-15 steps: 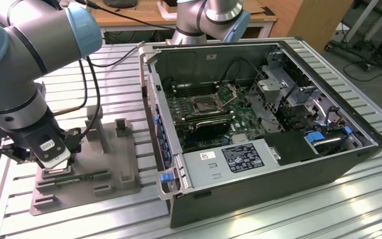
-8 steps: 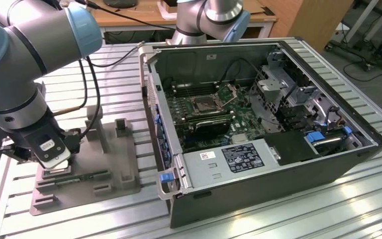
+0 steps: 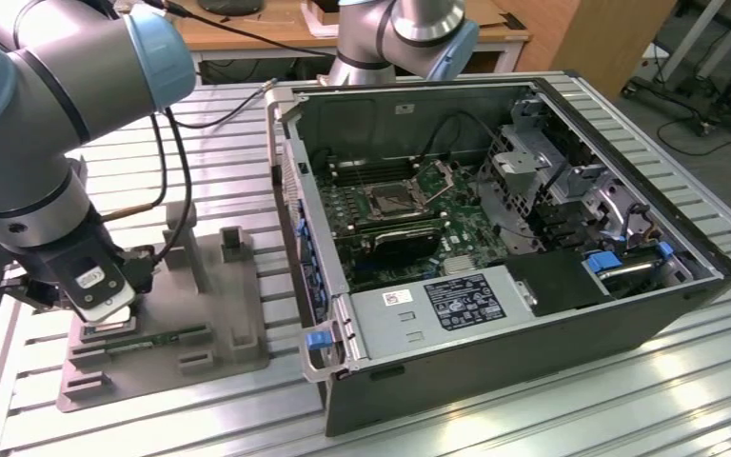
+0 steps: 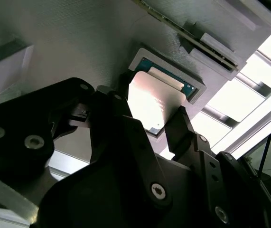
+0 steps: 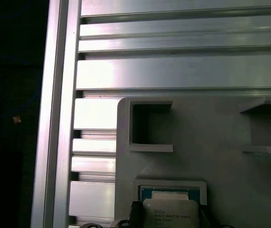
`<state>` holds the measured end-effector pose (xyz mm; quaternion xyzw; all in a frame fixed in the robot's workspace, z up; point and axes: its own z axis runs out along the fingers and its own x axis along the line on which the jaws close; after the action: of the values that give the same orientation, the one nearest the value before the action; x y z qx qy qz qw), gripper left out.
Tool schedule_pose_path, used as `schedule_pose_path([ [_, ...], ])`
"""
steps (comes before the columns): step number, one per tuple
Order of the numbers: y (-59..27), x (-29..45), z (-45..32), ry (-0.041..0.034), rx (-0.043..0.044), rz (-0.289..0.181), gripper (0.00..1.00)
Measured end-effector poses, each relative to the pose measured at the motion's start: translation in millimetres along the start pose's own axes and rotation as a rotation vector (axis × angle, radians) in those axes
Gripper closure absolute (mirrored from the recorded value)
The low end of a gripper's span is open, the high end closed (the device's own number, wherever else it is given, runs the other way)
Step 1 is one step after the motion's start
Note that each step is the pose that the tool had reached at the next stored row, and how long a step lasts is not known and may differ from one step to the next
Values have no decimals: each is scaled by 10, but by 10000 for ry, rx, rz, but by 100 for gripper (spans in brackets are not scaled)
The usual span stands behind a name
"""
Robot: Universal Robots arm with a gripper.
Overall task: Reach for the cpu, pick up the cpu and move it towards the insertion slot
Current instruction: 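Pick up the cpu and move it towards the insertion slot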
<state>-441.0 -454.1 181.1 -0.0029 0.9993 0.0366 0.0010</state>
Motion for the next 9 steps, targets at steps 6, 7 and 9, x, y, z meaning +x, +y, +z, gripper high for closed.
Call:
schedule_pose_path([
  [6,6,0,-77,1,1,0,46],
  [7,6,-1,-83,0,0,0,46],
  [9,7,-1,-83,-1,-1,1,46],
])
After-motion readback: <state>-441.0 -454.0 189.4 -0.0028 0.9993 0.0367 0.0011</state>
